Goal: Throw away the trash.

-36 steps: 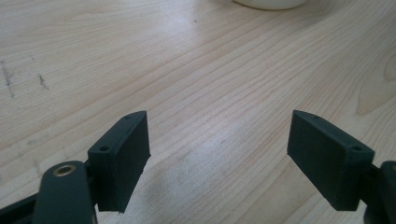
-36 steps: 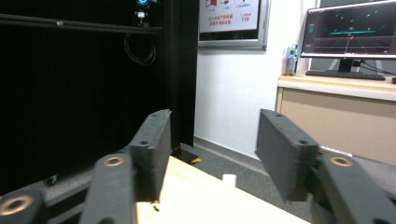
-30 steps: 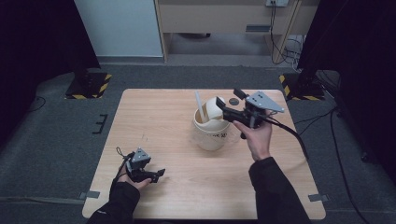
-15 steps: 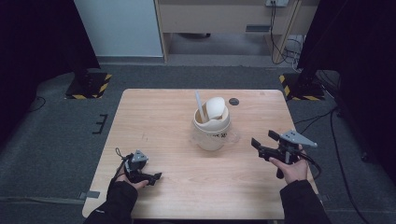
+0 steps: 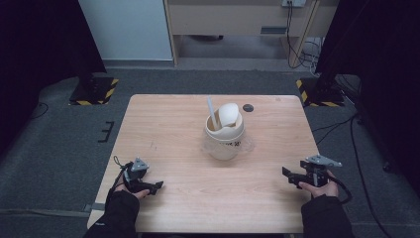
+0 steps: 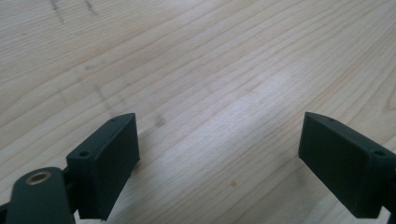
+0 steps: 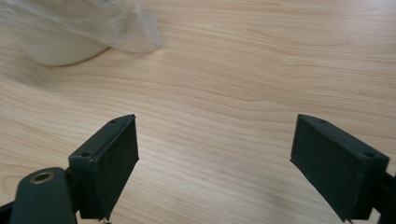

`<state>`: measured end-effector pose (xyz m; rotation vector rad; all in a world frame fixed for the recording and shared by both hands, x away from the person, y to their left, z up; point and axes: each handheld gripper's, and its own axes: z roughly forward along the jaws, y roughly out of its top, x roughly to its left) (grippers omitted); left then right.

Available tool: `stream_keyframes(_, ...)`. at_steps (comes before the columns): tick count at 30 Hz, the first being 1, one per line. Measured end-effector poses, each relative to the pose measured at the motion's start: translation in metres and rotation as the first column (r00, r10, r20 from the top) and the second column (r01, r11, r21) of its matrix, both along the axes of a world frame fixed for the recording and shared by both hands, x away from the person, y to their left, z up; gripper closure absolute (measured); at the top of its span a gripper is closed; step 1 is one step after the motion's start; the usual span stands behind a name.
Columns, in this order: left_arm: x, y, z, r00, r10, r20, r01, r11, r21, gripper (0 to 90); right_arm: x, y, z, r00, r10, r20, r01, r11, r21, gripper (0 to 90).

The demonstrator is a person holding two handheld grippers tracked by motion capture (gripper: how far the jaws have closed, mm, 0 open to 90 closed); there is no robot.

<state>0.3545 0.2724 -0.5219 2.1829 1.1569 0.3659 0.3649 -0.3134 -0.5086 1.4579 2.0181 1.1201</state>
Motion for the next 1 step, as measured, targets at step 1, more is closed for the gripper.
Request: stream_keyframes(1, 0.0003, 0.0025, 0.0, 1.0, 0.007, 0.002, -0.007, 1.0, 0.002, 11.7, 0.0001, -0.0037, -0.0008, 1.0, -0.008, -0.004, 0.008, 0.9999, -0.013, 14.4)
